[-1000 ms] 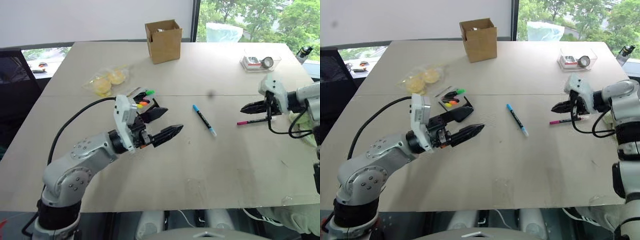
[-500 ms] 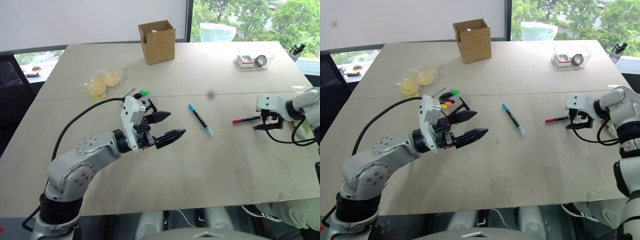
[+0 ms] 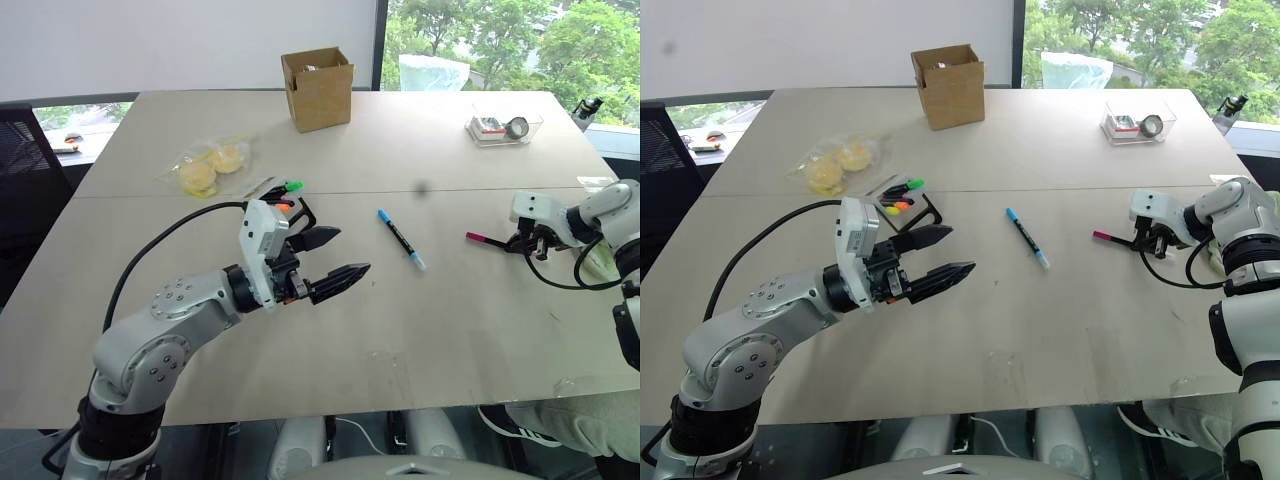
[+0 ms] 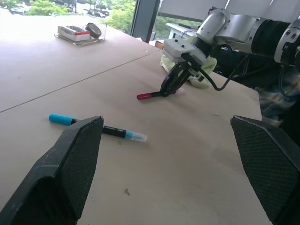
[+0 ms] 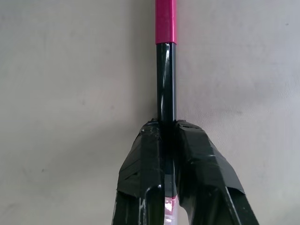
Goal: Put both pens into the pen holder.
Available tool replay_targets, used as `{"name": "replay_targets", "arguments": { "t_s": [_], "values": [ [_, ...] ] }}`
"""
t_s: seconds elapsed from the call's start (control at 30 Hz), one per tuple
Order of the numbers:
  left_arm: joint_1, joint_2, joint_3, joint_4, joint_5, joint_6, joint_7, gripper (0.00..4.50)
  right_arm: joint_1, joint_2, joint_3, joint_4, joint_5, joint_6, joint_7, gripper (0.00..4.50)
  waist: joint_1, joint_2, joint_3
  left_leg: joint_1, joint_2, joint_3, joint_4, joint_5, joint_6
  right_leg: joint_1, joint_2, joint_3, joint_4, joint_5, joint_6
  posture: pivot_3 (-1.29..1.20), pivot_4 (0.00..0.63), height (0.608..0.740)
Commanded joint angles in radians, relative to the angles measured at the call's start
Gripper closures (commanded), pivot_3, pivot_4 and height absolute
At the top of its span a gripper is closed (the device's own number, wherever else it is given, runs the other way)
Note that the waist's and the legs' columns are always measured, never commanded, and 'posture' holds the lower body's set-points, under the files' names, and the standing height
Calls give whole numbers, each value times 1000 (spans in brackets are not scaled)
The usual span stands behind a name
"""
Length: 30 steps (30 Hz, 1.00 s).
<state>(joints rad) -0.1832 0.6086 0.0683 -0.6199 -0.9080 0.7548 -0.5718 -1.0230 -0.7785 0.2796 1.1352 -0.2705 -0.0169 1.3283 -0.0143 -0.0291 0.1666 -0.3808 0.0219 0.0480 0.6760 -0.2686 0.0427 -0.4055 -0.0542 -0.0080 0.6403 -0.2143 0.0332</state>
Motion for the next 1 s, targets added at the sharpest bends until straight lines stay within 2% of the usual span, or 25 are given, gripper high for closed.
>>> {"name": "replay_targets", "arguments": {
  "t_s": [0.03,0.17,0.27,0.33,0.47,0.57,0.67,0.9,0.93,1.0],
  "values": [
    [-20,-11,11,-29,-79,20,-5,0,24,2,-102,-131,130,143,87,4464,-1,0,0,-2,0,0,-1,0,0,-2,0,0,0,0,0,0,150,740],
    [-43,-27,44,-3,-238,89,48,0,145,11,-209,-493,307,397,133,4464,-1,2,2,-4,1,0,-4,0,-1,-6,-1,2,0,3,5,0,150,740],
    [-71,-56,40,33,-337,125,125,0,283,80,-321,-940,507,693,32,4464,4,4,2,-7,1,-3,-5,0,-1,-8,-2,-1,0,2,5,0,150,740],
    [-102,-99,45,73,-413,131,210,0,364,136,-349,-1183,589,829,-58,4464,5,4,2,-9,1,-7,-5,0,-1,-9,-2,-3,0,2,5,0,150,740],
    [-156,-156,56,139,-504,131,329,0,440,238,-374,-1458,723,1003,-209,4464,14,4,2,-12,-1,-13,-4,0,0,-9,-3,-8,0,2,5,0,150,740],
    [-185,-167,50,174,-498,131,347,0,468,324,-364,-1595,806,1078,-317,4464,21,4,2,-13,-2,-14,-3,0,0,-9,-2,-8,0,2,5,0,150,740],
    [-194,-162,47,179,-481,130,335,768,480,348,-356,-1649,857,1109,-373,4500,24,4,2,-13,-3,-14,-2,0,0,-9,-1,-8,0,2,5,0,150,740],
    [-196,-166,48,168,-490,127,322,4187,495,368,-302,-1678,921,1101,-454,4500,25,4,2,-13,-3,-13,-2,0,0,-9,0,-10,0,1,3,0,150,740],
    [-197,-163,51,163,-490,125,320,4401,494,367,-300,-1677,930,1098,-457,4500,25,4,2,-13,-3,-13,-2,0,0,-9,0,-10,0,1,3,0,150,740],
    [-200,-154,59,153,-478,117,312,4401,492,365,-290,-1669,931,1080,-466,4500,25,4,2,-13,-3,-13,-2,0,0,-9,0,-10,0,1,3,0,150,740]
  ]
}}
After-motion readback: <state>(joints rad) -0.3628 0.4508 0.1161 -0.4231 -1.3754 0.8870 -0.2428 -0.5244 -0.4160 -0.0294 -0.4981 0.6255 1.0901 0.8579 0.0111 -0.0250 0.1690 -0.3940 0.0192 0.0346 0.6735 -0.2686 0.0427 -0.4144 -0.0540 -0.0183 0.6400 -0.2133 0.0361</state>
